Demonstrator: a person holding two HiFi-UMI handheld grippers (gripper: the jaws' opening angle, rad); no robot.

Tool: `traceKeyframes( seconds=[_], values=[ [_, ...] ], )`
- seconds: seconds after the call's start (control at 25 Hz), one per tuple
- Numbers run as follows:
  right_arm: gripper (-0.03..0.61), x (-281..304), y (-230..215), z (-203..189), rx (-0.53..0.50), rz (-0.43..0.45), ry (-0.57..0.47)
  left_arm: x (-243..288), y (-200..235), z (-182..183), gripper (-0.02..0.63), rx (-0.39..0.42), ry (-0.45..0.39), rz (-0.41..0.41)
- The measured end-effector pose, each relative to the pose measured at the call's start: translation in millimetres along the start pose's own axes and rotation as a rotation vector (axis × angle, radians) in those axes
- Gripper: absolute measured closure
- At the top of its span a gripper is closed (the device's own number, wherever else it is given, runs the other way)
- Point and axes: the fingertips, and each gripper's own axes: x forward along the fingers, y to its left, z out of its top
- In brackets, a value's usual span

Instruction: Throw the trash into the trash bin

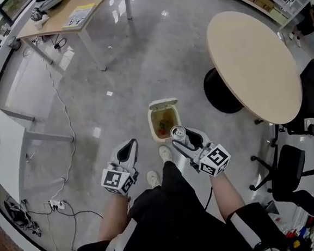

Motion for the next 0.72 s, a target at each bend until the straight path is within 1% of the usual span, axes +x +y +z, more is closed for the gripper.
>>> traceKeyframes(
  seconds=[0.12, 0.24, 0.4, 0.6, 0.72],
  values=[
    [0.33, 11.0, -18.5, -20.1, 0.041, 0.024, 0.056, 20.2, 5.7, -10.0, 0.612, -0.032, 0.029, 0.017],
    [0.33, 22.9, -33.6, -34.4, 0.094, 0.052, 0.087, 40.9, 9.9, -17.7, 0.612, -0.052, 0.04, 0.032],
    [0.33, 38.7, -52.4, -56.5, 0.138, 0.076, 0.134, 61.7, 13.3, -31.1, 0.612, -0.087, 0.064, 0.044],
    [0.328, 54.2, -78.6, -87.0, 0.178, 0.066, 0.205, 82.0, 12.8, -54.1, 0.612, -0.129, 0.111, 0.048],
    [0.328, 67.5, -102.6, -107.2, 0.202, 0.03, 0.244, 96.3, 11.1, -68.5, 0.612, -0.134, 0.146, 0.044]
  ],
)
